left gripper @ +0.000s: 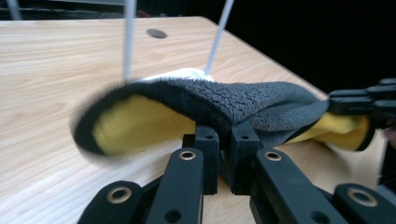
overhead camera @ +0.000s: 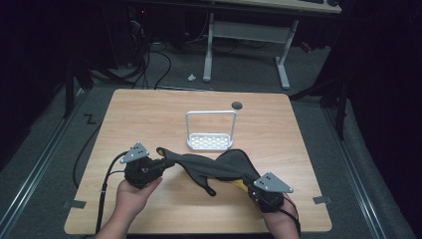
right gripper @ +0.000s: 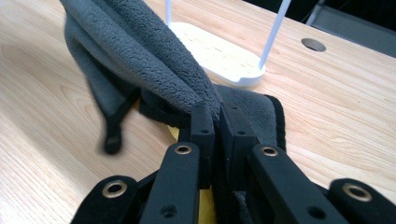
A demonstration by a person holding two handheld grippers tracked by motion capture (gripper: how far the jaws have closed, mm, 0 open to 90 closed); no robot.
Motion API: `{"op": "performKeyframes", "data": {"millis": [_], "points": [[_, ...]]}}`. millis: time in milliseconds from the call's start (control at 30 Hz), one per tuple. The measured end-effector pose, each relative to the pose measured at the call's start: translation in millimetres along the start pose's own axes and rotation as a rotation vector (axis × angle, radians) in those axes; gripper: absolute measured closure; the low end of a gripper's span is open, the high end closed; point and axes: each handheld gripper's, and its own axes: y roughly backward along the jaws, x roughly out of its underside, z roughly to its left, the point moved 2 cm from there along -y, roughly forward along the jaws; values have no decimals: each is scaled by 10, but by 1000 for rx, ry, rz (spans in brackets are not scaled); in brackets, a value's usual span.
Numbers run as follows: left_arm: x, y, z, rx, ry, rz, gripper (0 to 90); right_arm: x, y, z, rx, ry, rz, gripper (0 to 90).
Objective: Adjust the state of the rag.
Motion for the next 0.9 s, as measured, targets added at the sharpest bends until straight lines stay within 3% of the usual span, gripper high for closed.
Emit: {"op": "performKeyframes", "data": {"millis": [67, 200, 267, 333, 467, 633, 800, 867, 900], "points": [[73, -72, 91, -26, 26, 23, 795, 12, -35, 53, -9, 13, 20, 854], [302, -222, 298, -47, 143, 73, 637, 109, -186, 159, -51, 27, 98, 840], [423, -235, 342, -60, 178, 84, 575, 190, -290, 195, -87, 13, 142, 835], [528, -203, 349, -64, 193, 88, 563, 268, -394, 243, -104, 31, 189, 826], [679, -100, 222, -45, 171, 97, 576, 293, -476, 298, -113, 48, 220, 792], [815, -187, -131, -5, 95, 151, 579, 245, -413, 307, -130, 29, 180, 714], [818, -412, -239, -54, 64, 192, 446, 197, -313, 311, -115, 35, 139, 701], [814, -488, -245, -73, 74, 203, 471, 198, -309, 312, -116, 37, 138, 698], [813, -518, -243, -83, 74, 205, 546, 200, -311, 311, -114, 39, 138, 697]]}}
